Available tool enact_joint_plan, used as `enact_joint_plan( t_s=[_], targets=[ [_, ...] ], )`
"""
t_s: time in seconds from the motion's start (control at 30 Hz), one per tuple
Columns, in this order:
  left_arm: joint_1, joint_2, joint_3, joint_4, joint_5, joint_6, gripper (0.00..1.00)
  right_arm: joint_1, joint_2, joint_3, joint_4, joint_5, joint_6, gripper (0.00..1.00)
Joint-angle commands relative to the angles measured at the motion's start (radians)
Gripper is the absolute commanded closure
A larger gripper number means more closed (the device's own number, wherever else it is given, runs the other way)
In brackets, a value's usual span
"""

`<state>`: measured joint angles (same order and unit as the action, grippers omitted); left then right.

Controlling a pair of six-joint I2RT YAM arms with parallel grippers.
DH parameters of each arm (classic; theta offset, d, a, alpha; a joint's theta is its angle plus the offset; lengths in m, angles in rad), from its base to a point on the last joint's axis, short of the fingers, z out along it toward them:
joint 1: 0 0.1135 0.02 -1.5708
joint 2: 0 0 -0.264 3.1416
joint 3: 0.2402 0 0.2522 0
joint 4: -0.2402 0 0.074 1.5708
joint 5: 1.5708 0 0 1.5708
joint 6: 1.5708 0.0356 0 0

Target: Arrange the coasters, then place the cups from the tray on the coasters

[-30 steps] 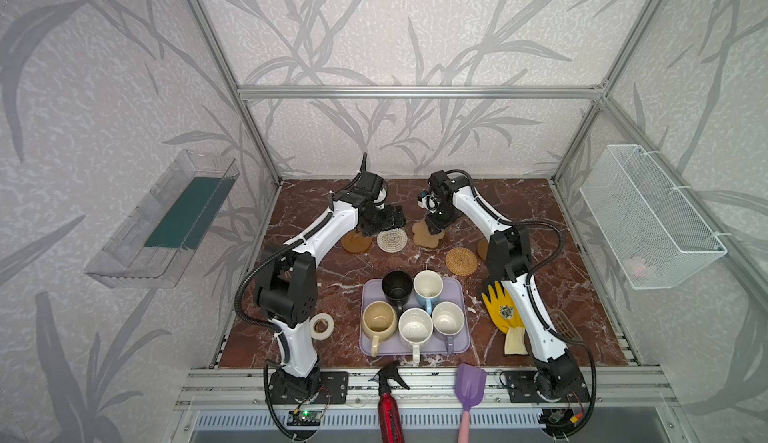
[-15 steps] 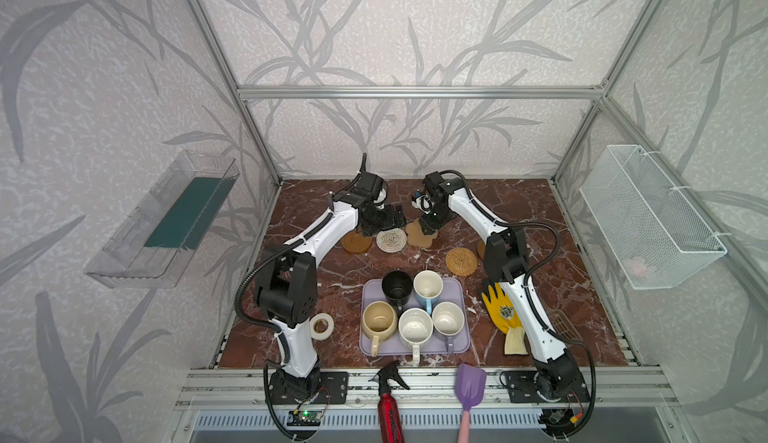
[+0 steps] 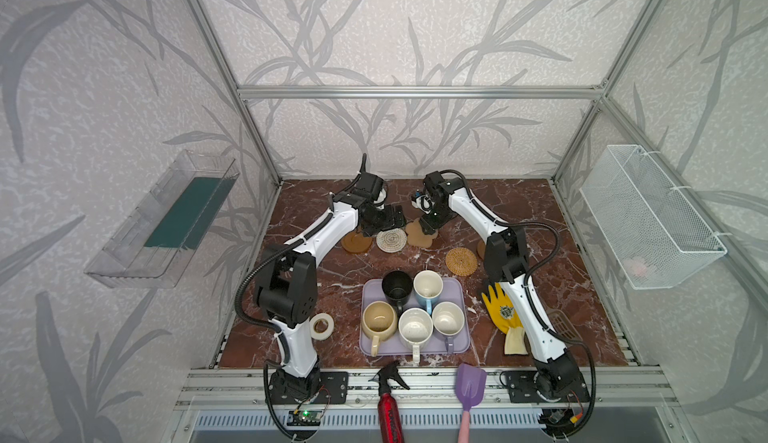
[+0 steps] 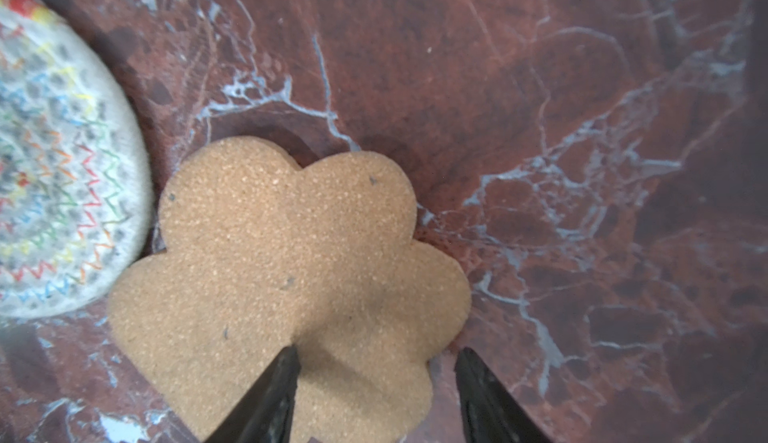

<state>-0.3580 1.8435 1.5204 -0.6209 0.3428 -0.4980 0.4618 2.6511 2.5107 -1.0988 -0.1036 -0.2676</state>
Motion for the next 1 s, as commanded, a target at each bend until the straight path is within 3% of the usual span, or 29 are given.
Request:
enact_joint_plan(
  t_s=[0.0,0.47,0.97],
  targets=[
    [0.005,-0.036,-0.014,0.001,0.002,-0.007,0.04,-0.014,0.012,0.023,-0.034,0.033,-0.02,0.39],
    [0.005,-0.035,0.009,0.001,0.012,-0.018,0.04,-0.014,-0.04,0.028,-0.001,-0.05,0.004,0.4],
    [0.004,-0.06,-0.018,0.007,0.008,-0.025,0.04,-0.02,-0.082,-0.024,-0.02,0.024,-0.034,0.39]
  ],
)
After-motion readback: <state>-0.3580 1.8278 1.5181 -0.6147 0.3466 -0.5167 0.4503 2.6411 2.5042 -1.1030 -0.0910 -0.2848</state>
